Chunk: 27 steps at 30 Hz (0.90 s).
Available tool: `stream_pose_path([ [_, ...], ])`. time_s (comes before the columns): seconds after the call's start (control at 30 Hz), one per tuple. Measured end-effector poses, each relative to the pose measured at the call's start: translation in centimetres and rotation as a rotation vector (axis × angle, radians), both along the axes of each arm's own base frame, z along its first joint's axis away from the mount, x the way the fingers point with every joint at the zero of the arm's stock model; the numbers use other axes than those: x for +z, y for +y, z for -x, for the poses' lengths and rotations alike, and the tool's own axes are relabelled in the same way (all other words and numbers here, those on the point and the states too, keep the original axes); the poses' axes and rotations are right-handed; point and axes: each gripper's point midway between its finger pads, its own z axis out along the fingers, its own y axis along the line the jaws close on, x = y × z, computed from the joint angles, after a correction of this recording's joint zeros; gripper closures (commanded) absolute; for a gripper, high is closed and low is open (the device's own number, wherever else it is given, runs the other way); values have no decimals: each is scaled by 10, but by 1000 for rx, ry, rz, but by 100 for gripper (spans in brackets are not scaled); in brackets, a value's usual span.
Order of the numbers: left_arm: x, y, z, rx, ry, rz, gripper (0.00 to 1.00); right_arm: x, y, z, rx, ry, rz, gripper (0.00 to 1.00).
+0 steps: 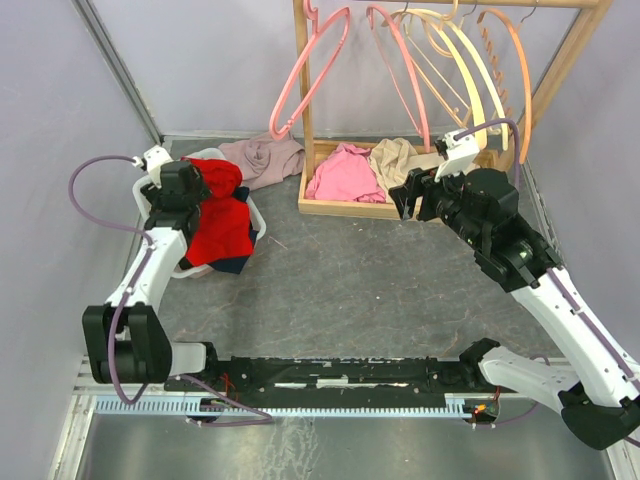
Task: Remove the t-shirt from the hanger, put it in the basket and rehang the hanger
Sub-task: Place the T-shirt in the bin, then reset both arms
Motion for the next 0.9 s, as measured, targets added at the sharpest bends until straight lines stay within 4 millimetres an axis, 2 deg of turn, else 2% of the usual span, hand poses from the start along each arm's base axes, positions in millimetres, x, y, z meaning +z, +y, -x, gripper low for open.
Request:
stream_pose_path([
  [0.07, 13, -2, 6, -7, -6, 3, 16, 0, 1, 1, 5, 1, -4, 28],
  [0.13, 23, -7, 10, -26, -10, 9, 0, 1, 1, 3, 11, 0, -11, 28],
  [0.23, 37, -17, 19, -57, -23, 15, 1, 3, 1, 6, 18, -3, -24, 28],
  [0.4, 62, -44, 39, -143, -56, 24, 1, 8, 3, 11, 38, -16, -45, 27],
  [0.53, 82, -70, 54, -224, -105, 31, 1, 8, 2, 15, 45, -23, -58, 21],
  [0.63, 98, -88, 69, -289, -151, 40, 1, 2, -1, 21, 41, -20, -69, 15],
  [0.73, 110, -99, 89, -343, -209, 55, 1, -12, -8, 30, 29, -7, -77, 2],
  [0.9, 118, -108, 126, -436, -317, 104, 1, -41, -23, 46, -9, 17, -92, 1],
])
